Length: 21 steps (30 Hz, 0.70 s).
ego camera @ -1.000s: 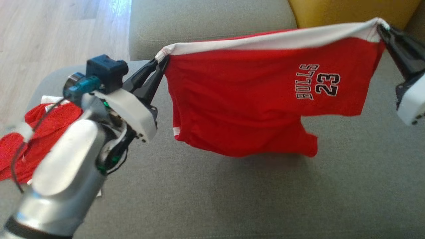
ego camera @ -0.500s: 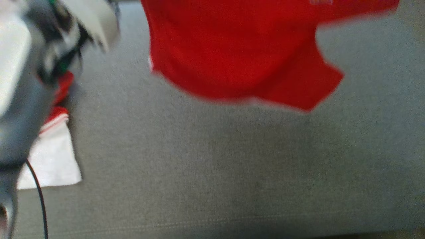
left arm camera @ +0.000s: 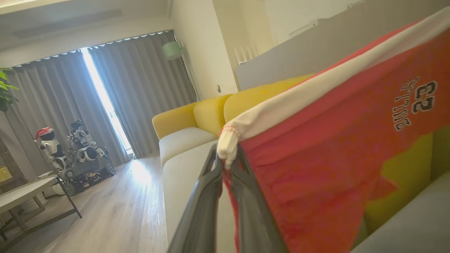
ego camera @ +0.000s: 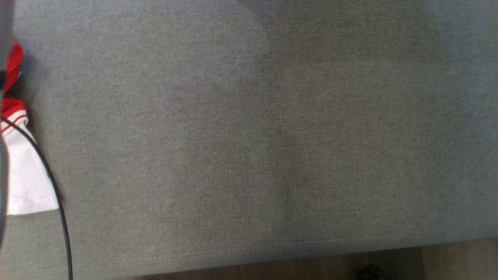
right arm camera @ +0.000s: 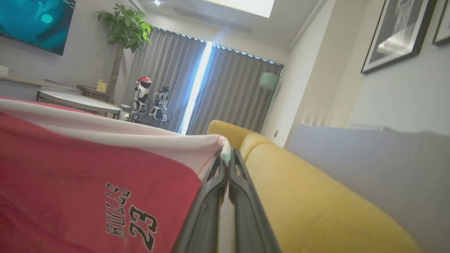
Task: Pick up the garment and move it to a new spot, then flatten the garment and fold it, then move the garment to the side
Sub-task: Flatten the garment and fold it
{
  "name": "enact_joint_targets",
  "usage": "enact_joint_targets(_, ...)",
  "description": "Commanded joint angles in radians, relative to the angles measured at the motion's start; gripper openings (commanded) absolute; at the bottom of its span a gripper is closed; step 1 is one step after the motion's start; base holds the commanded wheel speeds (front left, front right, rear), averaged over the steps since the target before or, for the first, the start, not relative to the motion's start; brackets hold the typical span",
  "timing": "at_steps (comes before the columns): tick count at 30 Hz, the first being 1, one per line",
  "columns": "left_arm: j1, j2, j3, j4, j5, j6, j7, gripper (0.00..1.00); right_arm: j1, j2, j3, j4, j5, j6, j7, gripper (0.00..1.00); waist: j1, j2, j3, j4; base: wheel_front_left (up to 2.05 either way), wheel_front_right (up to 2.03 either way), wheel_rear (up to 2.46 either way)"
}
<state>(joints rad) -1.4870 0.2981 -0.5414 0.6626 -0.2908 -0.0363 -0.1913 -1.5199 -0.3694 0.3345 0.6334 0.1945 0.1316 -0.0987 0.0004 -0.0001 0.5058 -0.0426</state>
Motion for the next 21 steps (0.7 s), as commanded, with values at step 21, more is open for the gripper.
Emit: enact_joint_targets(21, 0.632, 0.029, -0.151, 0.059, 0.024, -0.07, -0.07, 0.0, 0.627, -0.087, 0.487, 0.108, 0.348, -0.001, 0.044, 0.0, -0.0004, 0.0001, -0.185, 0.043, 0.0, 0.0, 0.0)
